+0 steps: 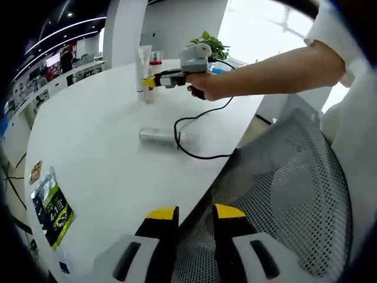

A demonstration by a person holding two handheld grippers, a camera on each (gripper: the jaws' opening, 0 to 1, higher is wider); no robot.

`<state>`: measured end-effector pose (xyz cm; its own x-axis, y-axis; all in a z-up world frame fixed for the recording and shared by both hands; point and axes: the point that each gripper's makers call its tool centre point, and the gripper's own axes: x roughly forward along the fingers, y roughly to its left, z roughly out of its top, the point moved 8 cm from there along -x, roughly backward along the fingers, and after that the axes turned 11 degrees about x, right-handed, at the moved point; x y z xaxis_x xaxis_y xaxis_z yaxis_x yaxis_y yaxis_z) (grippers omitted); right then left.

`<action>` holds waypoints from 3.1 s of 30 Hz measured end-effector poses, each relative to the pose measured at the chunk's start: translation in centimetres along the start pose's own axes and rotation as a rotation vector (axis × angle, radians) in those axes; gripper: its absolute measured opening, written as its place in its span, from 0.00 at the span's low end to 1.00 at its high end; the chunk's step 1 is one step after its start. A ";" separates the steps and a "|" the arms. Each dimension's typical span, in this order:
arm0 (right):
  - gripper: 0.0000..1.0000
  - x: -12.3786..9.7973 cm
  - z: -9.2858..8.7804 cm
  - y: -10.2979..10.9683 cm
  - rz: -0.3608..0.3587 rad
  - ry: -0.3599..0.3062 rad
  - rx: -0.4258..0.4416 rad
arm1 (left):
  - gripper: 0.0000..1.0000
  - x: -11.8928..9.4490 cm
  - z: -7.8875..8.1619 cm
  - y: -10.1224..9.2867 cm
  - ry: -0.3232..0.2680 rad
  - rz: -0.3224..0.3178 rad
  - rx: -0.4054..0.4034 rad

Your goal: Arrange the skincare products in the storage area until every visible bottle or jar stands upright without overlapping.

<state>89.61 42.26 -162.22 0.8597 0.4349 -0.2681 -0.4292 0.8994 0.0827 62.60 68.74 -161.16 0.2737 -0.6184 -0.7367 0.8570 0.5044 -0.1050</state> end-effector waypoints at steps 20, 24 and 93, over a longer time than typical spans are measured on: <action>0.20 -0.7 -0.9 1.5 -0.102 0.082 0.181 | 0.23 0.1 -0.1 0.0 0.014 -0.006 0.000; 0.19 -0.5 -1.1 1.1 -0.132 0.100 0.182 | 0.23 0.1 -0.2 0.0 0.016 -0.006 0.000; 0.22 0.4 -1.2 1.4 -0.297 0.113 0.311 | 0.21 0.1 -0.4 0.0 0.041 -0.007 0.008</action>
<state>88.98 43.62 -163.40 0.8900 0.1637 -0.4256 -0.0496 0.9625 0.2667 62.47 68.95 -161.56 0.2500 -0.5963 -0.7628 0.8624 0.4953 -0.1047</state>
